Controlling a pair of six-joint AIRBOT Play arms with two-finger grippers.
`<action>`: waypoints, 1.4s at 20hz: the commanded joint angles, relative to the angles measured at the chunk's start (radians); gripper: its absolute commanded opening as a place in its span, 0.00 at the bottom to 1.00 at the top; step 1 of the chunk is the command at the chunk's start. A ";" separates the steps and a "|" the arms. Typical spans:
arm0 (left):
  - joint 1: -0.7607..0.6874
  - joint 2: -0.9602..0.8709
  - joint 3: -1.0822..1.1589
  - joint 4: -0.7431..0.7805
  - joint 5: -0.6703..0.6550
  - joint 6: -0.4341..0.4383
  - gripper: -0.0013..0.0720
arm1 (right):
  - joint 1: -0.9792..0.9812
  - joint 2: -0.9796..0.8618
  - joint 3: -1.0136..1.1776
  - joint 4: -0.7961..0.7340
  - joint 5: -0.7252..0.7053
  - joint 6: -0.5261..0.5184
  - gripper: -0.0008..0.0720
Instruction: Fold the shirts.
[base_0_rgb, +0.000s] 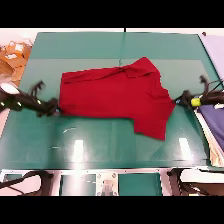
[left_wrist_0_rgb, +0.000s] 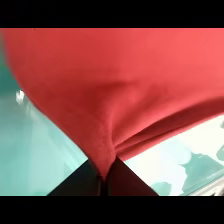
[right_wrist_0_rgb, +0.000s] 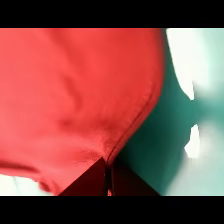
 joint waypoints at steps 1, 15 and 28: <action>0.000 0.061 0.301 -0.060 -0.133 0.000 0.05 | -0.002 0.189 0.164 0.183 0.041 0.010 0.03; 0.000 0.475 1.237 -0.005 0.068 0.011 0.05 | -0.103 0.884 0.633 0.227 -0.530 0.034 0.03; -0.001 0.090 0.407 -0.231 0.135 0.203 0.05 | 0.237 0.507 -0.166 0.313 -0.630 -0.158 0.03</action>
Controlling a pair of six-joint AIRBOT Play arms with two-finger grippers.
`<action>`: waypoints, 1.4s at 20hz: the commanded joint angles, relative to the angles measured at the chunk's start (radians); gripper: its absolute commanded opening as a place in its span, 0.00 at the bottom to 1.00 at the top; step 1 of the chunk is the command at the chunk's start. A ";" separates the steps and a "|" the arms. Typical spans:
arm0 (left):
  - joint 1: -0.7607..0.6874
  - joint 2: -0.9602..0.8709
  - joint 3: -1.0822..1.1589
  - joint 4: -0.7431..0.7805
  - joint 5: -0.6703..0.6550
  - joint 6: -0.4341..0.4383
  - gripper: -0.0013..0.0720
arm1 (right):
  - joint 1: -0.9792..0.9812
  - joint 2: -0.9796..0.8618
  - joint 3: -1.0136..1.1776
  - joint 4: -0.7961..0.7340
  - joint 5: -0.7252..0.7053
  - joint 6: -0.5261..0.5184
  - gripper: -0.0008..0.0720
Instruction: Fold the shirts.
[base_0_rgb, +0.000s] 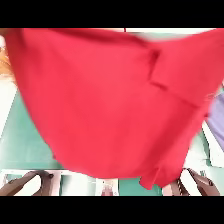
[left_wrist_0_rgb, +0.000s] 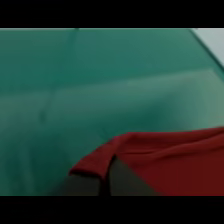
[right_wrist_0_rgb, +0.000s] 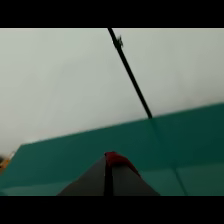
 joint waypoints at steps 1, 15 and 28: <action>0.000 -0.215 -0.188 -0.072 0.054 0.084 0.05 | 0.161 -0.232 -0.190 0.010 -0.188 -0.099 0.03; -0.108 -0.719 0.090 -0.119 0.404 0.082 0.05 | 0.203 -1.059 0.484 0.074 -0.234 -0.024 0.03; -0.108 -0.726 0.122 0.347 0.026 -0.153 0.05 | 0.081 -1.080 0.542 -0.356 0.223 0.088 0.03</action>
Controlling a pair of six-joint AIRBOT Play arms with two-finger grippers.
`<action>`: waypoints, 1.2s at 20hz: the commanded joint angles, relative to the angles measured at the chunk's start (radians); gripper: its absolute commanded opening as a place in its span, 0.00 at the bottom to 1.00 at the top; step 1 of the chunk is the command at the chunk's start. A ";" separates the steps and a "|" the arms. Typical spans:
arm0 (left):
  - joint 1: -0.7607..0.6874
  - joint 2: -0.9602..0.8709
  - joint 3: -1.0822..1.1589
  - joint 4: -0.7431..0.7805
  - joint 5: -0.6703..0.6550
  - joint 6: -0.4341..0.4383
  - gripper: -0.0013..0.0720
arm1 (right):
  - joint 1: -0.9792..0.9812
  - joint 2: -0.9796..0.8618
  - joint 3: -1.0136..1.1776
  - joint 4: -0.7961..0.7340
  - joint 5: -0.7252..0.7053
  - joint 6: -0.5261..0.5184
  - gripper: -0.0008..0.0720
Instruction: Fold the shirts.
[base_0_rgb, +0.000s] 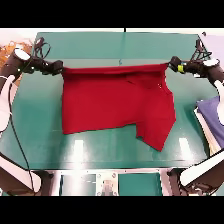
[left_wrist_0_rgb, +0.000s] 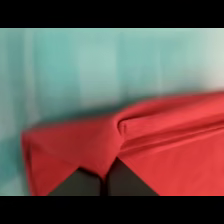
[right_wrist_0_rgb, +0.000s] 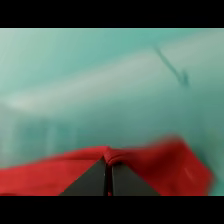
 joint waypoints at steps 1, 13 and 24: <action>0.000 -0.004 -0.041 0.137 -0.154 -0.070 0.05 | -0.048 -0.001 -0.033 -0.162 0.187 0.039 0.03; -0.037 -0.009 -0.135 0.121 -0.194 -0.109 0.75 | -0.053 0.001 -0.109 -0.186 0.265 0.030 0.43; -0.015 0.174 -0.082 0.319 -0.665 -0.274 0.04 | -0.176 0.419 -0.322 -0.502 0.545 0.286 0.03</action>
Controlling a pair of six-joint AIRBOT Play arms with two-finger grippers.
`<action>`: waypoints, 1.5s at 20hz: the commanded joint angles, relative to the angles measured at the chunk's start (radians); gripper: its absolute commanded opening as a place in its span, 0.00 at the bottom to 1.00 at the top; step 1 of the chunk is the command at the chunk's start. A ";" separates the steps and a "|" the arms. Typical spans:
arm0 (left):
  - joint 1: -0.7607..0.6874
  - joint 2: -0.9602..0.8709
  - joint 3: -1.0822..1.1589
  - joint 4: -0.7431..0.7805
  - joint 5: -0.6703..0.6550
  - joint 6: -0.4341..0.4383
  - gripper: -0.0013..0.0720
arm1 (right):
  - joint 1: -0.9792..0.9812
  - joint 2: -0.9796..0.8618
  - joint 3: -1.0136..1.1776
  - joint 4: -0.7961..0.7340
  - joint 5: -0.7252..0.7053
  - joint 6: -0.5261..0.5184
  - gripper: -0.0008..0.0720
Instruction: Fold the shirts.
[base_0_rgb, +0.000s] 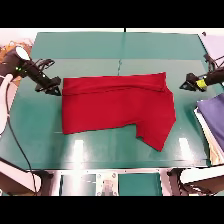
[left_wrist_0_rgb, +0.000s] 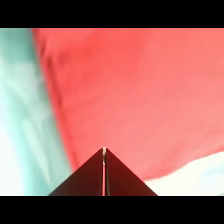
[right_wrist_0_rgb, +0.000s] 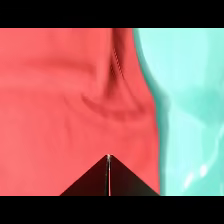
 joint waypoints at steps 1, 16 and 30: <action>0.000 0.169 -0.140 0.069 -0.020 -0.032 0.04 | -0.055 0.214 -0.240 -0.109 0.022 0.053 0.03; 0.000 0.964 -1.342 -0.298 0.553 -0.005 0.56 | -0.028 0.467 -0.994 0.123 -0.291 0.119 0.55; -0.306 0.742 -1.353 -0.409 1.181 -0.163 0.55 | 0.027 0.414 -0.978 0.144 -0.274 0.073 0.55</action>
